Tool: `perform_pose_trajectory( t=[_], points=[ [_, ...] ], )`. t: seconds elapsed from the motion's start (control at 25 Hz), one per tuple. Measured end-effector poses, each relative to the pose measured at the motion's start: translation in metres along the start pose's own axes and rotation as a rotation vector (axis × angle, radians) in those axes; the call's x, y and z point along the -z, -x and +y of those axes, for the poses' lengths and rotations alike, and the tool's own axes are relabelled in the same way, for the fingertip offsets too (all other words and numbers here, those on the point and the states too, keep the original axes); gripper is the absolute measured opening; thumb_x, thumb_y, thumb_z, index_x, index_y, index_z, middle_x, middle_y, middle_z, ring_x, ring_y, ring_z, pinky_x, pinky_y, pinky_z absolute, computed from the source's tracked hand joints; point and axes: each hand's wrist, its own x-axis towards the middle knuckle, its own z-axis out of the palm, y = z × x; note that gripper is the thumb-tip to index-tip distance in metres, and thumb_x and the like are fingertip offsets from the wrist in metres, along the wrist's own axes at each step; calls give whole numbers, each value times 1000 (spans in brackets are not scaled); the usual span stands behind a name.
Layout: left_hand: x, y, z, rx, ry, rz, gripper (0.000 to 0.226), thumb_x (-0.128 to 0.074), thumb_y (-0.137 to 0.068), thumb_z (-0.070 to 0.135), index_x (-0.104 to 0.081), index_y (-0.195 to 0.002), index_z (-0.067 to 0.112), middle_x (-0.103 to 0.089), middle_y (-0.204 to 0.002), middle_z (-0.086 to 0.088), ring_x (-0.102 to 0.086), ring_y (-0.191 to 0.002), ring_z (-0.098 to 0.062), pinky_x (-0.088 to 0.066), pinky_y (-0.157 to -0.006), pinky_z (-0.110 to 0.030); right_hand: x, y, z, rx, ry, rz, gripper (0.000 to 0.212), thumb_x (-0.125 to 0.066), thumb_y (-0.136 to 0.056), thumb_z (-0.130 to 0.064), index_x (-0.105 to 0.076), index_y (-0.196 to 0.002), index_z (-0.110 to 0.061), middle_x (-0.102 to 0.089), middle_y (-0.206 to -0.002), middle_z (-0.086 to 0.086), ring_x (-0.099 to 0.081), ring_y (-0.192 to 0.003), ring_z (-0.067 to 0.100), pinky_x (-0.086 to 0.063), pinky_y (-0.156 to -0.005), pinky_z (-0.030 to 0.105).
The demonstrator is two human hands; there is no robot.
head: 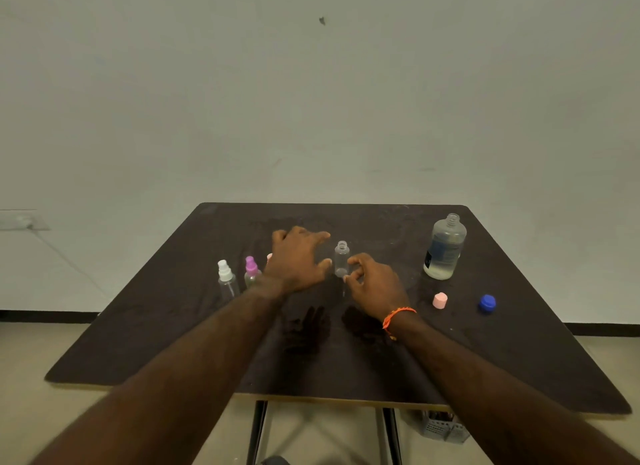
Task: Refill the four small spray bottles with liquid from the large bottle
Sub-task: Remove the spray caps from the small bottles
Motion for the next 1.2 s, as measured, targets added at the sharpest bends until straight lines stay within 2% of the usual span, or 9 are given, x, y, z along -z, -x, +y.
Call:
perform_pose_trajectory(
  t=[0.16, 0.28, 0.36, 0.44, 0.56, 0.68, 0.84, 1.08, 1.2],
  points=[
    [46, 8, -43, 39, -122, -96, 67, -66, -88, 61, -54, -148, 33, -62, -137, 1, -40, -141, -19, -22, -110, -47, -17, 14, -39, 87, -14, -51, 29, -64, -89, -34, -58, -118, -28, -70, -85, -13, -66, -83, 10, -54, -78, 36],
    [59, 16, -69, 87, -224, -277, 65, -66, -87, 65, -57, -144, 34, -67, -132, 10, -48, -135, -18, -24, -102, -45, -35, 6, -65, 95, -18, -96, 42, -69, -85, -32, -55, -125, -26, -71, -103, -10, -65, -98, 14, -54, -87, 39],
    [57, 18, -75, 64, -243, -328, 49, -66, -91, 57, -63, -135, 36, -70, -123, 12, -56, -125, -16, -23, -95, -43, -46, -3, -79, 81, -2, -135, 56, -73, -83, -32, -51, -133, -24, -68, -120, -6, -61, -113, 19, -51, -94, 41],
    [55, 16, -73, 32, -214, -309, 18, -67, -94, 45, -69, -111, 39, -70, -108, 14, -61, -112, -14, -21, -90, -41, -57, -10, -88, 74, -3, -164, 63, -75, -80, -31, -49, -136, -23, -66, -127, -2, -57, -120, 24, -49, -97, 44],
    [53, 14, -67, 1, -155, -300, 5, -67, -94, 36, -64, -89, 38, -64, -91, 15, -60, -99, -12, -25, -94, -44, -65, -14, -95, 71, -19, -180, 50, -70, -81, -30, -55, -127, -22, -68, -118, 6, -61, -111, 31, -51, -90, 46],
    [48, 16, -59, -35, -96, -295, 2, -68, -94, 37, -68, -93, 35, -63, -90, 16, -58, -99, -11, -26, -99, -45, -59, -9, -87, 36, -47, -165, 38, -69, -81, -32, -58, -116, -23, -71, -108, 4, -65, -100, 27, -54, -84, 42],
    [38, 25, -34, -71, 3, -272, 17, -70, -94, 39, -73, -110, 34, -70, -106, 15, -59, -105, -11, -27, -101, -44, -32, 13, -70, 12, -60, -152, 33, -76, -81, -25, -63, -111, -20, -68, -101, -3, -61, -89, 14, -46, -75, 26],
    [19, 45, 7, -94, 160, -268, 24, -72, -88, 30, -76, -111, 32, -75, -107, 11, -62, -107, -14, -31, -107, -46, 6, 48, -45, -49, 24, -133, 36, -83, -72, -30, -70, -105, -23, -71, -99, -5, -65, -87, 12, -56, -81, 35],
    [13, 53, 19, -58, 242, -252, 35, -72, -84, 21, -76, -115, 37, -77, -108, 13, -63, -112, -14, -30, -106, -47, 17, 58, -43, -79, -1, -142, 38, -84, -74, -25, -69, -109, -20, -71, -102, -3, -65, -90, 13, -55, -82, 32]
  ],
)
